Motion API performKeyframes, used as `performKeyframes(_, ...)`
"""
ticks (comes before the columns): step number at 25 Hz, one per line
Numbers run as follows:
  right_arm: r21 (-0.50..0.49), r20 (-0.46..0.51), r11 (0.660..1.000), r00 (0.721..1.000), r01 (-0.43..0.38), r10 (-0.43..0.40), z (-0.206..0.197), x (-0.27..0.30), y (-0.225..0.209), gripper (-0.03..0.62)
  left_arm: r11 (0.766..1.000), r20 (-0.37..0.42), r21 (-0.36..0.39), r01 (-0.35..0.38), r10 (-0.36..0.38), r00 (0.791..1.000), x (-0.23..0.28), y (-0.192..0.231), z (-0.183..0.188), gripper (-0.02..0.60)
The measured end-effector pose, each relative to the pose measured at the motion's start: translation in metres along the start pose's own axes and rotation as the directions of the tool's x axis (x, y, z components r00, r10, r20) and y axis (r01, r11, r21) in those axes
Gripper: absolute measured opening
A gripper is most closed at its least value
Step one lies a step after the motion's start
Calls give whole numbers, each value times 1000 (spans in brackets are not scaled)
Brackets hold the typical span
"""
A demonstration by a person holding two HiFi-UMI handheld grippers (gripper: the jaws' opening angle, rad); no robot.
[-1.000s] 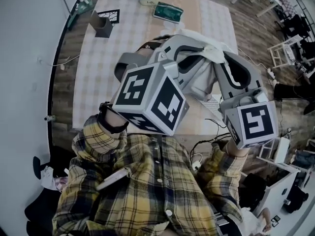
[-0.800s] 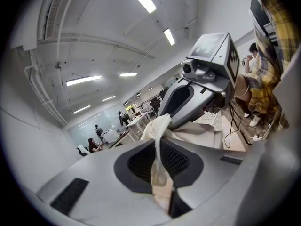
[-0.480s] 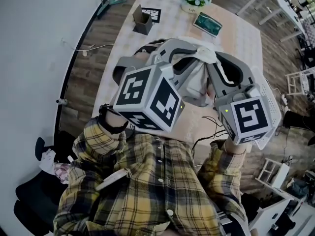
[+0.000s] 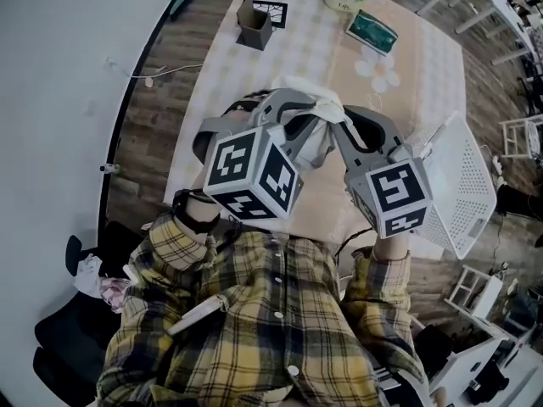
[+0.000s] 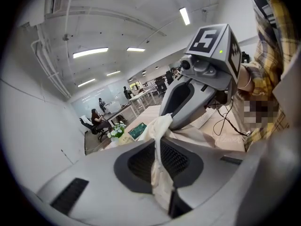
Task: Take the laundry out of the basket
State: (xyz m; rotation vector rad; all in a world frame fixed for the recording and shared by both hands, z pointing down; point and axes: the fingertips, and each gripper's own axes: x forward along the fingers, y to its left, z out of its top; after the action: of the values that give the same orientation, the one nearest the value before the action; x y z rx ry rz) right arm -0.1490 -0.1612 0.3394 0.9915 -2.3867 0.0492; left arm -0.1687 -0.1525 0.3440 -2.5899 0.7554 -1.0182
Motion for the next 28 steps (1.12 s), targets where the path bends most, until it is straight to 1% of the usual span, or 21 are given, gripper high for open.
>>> performKeyframes(5, 60, -94, 998, 995, -30, 36, -50, 26, 12, 67, 994, -49, -81, 73, -77, 996, 27, -27, -40, 55)
performKeyframes(9, 141, -145, 989, 987, -49, 70, -90, 42, 18, 67, 981, -63, -149, 128, -139, 988, 48, -48, -67, 57)
performKeyframes(13, 201, -210, 977, 971, -68, 111, -134, 61, 32, 72, 964, -109, -198, 176, -200, 974, 72, -73, -100, 60)
performKeyframes(16, 274, -246, 959, 959, -71, 141, -168, 73, 42, 74, 949, -133, -233, 215, -250, 959, 88, -95, -122, 63)
performKeyframes(19, 321, -278, 944, 947, -70, 164, -196, 82, 53, 75, 933, -158, -264, 245, -292, 943, 99, -116, -142, 64)
performKeyframes(22, 339, -299, 938, 938, -69, 177, -213, 89, 61, 77, 927, -179, -277, 252, -308, 934, 106, -128, -155, 64)
performKeyframes(28, 358, -309, 932, 935, -54, 173, -225, 94, 64, 80, 921, -177, -297, 250, -311, 934, 112, -135, -163, 66)
